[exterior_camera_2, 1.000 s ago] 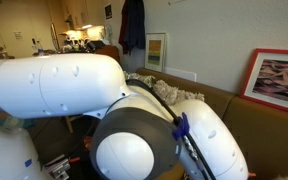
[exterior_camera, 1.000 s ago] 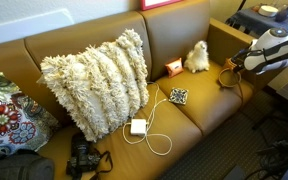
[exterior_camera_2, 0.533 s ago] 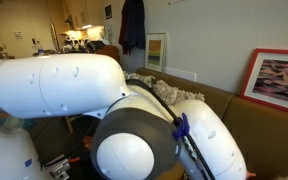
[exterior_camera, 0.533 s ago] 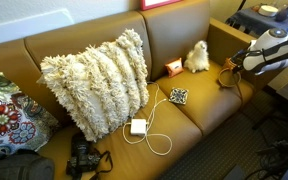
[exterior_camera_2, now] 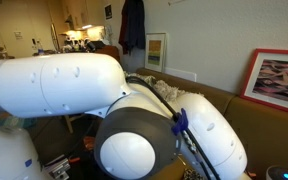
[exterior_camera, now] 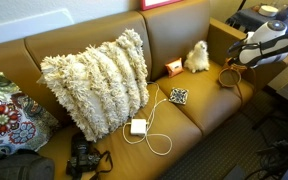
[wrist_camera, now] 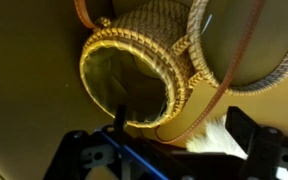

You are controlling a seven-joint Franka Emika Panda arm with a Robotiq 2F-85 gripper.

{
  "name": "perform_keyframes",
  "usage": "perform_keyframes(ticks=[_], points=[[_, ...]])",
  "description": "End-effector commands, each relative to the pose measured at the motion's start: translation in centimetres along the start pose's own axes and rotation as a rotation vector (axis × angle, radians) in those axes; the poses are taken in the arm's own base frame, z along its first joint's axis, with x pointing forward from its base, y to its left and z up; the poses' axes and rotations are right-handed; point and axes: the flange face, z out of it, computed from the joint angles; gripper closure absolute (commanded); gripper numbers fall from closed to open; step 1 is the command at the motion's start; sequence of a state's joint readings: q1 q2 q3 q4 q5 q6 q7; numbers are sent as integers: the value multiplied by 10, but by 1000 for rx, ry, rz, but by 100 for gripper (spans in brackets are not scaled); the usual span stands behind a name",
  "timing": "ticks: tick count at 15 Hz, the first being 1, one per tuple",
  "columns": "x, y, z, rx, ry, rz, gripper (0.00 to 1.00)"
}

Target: Move the brown bag to the left

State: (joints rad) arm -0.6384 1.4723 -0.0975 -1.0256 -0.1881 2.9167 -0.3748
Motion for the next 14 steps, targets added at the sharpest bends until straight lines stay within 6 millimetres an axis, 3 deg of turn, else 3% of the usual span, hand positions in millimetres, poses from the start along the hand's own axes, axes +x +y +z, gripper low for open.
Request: perform_keyframes(ticks=[1,14], points=[[-8,1,4,17,5,-37,0],[-43,-2,21,67,-52,-57,0]])
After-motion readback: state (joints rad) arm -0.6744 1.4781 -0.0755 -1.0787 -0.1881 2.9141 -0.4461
